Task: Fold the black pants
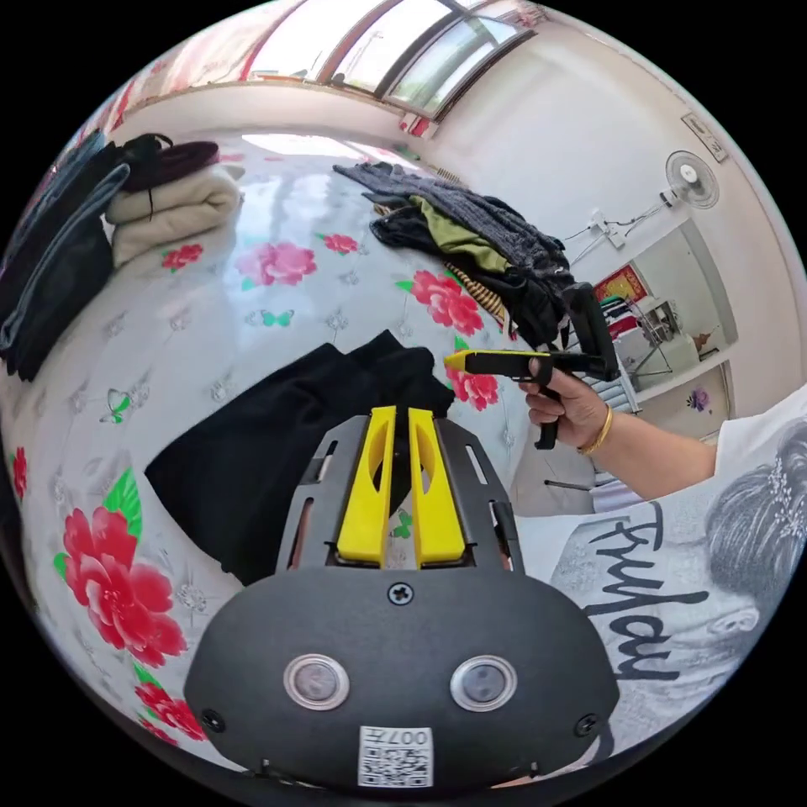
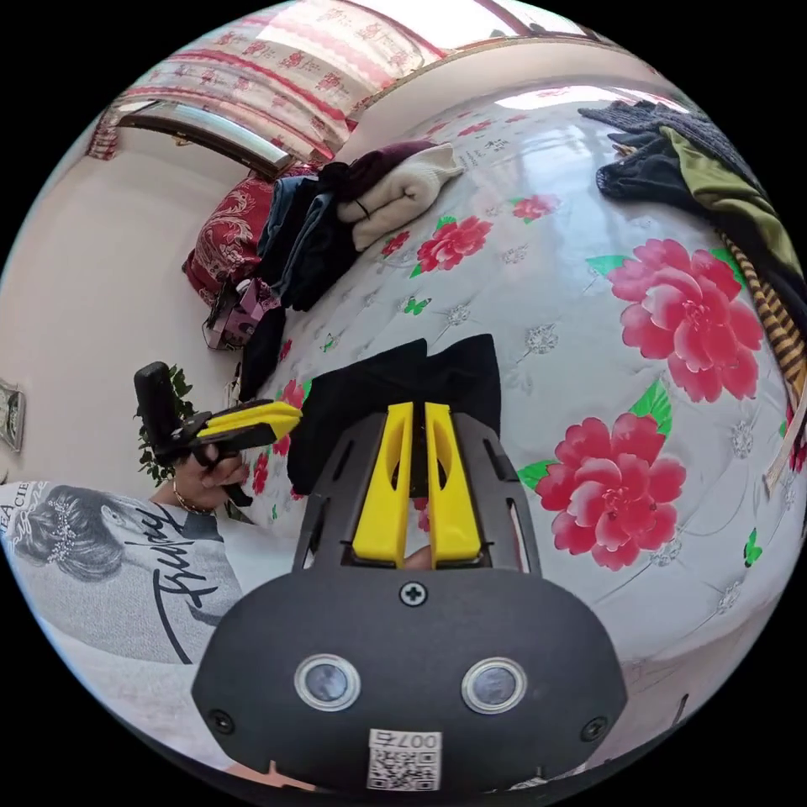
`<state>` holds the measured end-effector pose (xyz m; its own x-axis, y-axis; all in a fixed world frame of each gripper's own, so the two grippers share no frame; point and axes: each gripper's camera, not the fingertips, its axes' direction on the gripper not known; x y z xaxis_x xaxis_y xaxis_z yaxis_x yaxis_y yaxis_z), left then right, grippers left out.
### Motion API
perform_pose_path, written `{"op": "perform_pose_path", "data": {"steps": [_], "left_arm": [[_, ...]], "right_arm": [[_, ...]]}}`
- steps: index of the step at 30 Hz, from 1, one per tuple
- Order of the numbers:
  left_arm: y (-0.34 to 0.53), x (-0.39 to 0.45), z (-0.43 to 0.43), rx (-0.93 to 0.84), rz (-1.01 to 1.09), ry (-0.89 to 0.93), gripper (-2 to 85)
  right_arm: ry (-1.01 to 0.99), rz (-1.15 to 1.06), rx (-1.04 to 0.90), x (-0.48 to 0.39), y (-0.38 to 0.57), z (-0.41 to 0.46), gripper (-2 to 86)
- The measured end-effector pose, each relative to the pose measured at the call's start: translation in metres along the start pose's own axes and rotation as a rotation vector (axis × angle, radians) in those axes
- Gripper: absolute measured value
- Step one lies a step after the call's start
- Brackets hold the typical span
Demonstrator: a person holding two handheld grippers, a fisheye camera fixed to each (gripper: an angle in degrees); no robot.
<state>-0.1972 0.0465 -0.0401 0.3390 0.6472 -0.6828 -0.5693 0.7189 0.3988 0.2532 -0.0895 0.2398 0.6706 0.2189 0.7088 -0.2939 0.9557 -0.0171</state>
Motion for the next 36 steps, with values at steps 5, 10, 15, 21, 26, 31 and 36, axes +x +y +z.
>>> {"op": "perform_pose_path", "data": {"steps": [5, 10, 15, 21, 26, 31, 36], "left_arm": [[0.034, -0.043, -0.034, 0.033, -0.171, -0.094, 6.4], [0.075, -0.119, -0.052, 0.075, -0.498, -0.007, 10.7], [0.070, -0.155, -0.029, 0.051, -0.587, 0.190, 12.4], [0.021, -0.155, -0.046, 0.043, -0.448, 0.191, 4.1], [-0.041, -0.178, -0.134, 0.269, -0.339, 0.247, 3.4], [-0.137, -0.210, -0.279, 0.465, -0.174, 0.124, 3.4], [-0.244, -0.288, -0.402, 0.562, -0.194, 0.016, 3.4]], "right_arm": [[-0.048, 0.131, 0.016, 0.045, -0.003, -0.011, 4.5], [-0.057, 0.194, -0.055, 0.075, -0.030, 0.006, 6.7], [-0.005, 0.102, -0.198, 0.060, -0.060, 0.034, 6.6], [-0.061, 0.006, -0.280, 0.035, -0.115, 0.021, 4.9], [-0.270, -0.128, -0.214, -0.033, -0.217, -0.005, 3.8], [-0.416, -0.445, -0.004, -0.191, -0.380, -0.055, 3.3], [-0.500, -0.470, 0.153, -0.294, -0.514, -0.055, 3.1]]}}
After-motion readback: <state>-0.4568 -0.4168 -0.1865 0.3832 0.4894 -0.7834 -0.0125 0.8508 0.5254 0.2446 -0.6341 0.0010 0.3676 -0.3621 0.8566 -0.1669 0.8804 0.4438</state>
